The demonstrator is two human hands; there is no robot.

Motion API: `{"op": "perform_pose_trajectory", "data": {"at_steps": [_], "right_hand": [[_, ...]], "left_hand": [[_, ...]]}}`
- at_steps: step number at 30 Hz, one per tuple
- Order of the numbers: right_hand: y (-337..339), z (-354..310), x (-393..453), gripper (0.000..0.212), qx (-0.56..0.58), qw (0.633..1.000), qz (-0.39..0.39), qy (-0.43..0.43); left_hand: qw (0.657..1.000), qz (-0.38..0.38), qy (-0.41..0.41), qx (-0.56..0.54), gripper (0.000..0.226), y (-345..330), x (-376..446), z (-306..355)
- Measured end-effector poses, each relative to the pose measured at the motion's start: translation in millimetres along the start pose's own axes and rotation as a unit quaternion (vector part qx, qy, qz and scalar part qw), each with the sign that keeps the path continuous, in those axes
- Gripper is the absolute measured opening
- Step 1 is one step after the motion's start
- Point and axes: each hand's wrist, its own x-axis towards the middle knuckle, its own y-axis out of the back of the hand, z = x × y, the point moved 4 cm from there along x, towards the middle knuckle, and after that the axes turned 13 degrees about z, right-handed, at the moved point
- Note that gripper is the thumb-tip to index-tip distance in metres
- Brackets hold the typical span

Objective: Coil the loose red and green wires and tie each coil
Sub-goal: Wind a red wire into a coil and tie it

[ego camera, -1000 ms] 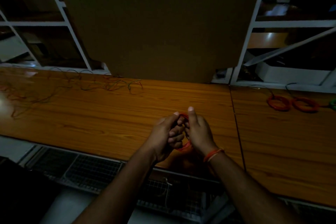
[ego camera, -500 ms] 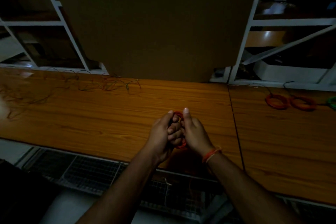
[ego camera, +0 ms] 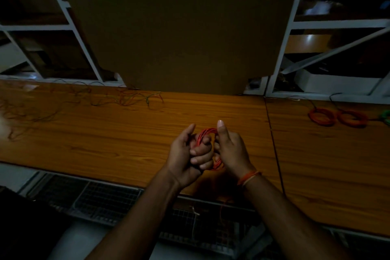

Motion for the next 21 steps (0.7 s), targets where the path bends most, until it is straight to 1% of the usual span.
{"op": "perform_pose_trajectory", "data": {"at_steps": [1,3,5,8,9,10,12,13,15,17,19,20,21], "right_hand": [[0,2,-1,0.055,0.019,1.000,-0.011,-0.010],[0,5,-3,0.054,0.050,0.997,-0.048,-0.042],[7,9,-3,0.052,0.007,0.995,-0.087,-0.050],[18,15,-16,0.029,-0.041,0.979,-0.180,-0.086],[23,18,-21,0.023,-0.042,0.975,-0.201,-0.090],[29,19,-26,0.019,-0.042,0.975,-0.207,-0.072],[44,22,-28,0.012,-0.043,0.982,-0.181,-0.014],[51,26,-27,0.010,-0.037,0.986,-0.161,-0.001],[65,39,-24,0.013,-0.014,0.992,-0.126,-0.010],[76,56,-24,0.016,0.014,0.994,-0.096,-0.050],[86,71,-25,0.013,0.020,0.996,-0.054,-0.074],[90,73,-25,0.011,-0.005,0.998,-0.030,-0.059],[95,71,-25,0.011,-0.045,0.999,-0.012,-0.027]], "left_hand": [[1.000,0.002,0.008,0.000,0.046,0,2,1],[0.999,0.031,0.004,0.013,0.033,2,5,4],[0.998,0.057,-0.003,-0.003,0.026,5,7,8],[0.994,0.077,-0.020,-0.069,0.023,17,9,24],[0.993,0.080,-0.026,-0.084,0.024,22,9,30],[0.991,0.084,-0.034,-0.097,0.025,26,9,37],[0.986,0.091,-0.049,-0.129,0.025,35,7,49],[0.983,0.093,-0.057,-0.147,0.025,39,6,54],[0.976,0.095,-0.073,-0.180,0.025,47,4,64],[0.969,0.104,-0.092,-0.204,0.027,51,1,73],[0.960,0.130,-0.115,-0.219,0.030,53,-1,81],[0.957,0.147,-0.126,-0.217,0.034,54,-2,83],[0.956,0.161,-0.136,-0.204,0.037,53,-3,85]]}}
